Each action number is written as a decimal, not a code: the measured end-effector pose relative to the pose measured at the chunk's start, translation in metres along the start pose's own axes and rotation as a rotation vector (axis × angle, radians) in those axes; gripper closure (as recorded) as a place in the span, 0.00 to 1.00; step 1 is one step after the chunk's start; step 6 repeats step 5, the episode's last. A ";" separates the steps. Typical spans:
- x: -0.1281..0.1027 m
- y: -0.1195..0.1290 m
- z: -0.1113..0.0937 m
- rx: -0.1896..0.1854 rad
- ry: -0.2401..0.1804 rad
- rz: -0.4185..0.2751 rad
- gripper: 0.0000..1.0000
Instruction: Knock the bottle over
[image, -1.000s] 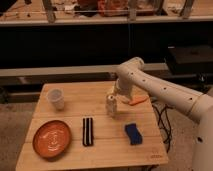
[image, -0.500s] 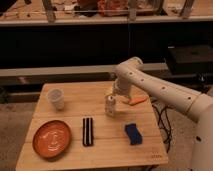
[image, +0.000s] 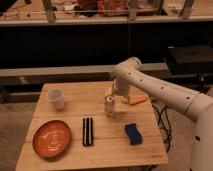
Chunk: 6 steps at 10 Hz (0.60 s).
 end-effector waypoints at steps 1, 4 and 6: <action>-0.001 -0.002 0.000 0.001 -0.002 -0.007 0.20; -0.004 -0.005 0.000 0.003 -0.006 -0.023 0.20; -0.005 -0.008 0.000 0.004 -0.007 -0.030 0.20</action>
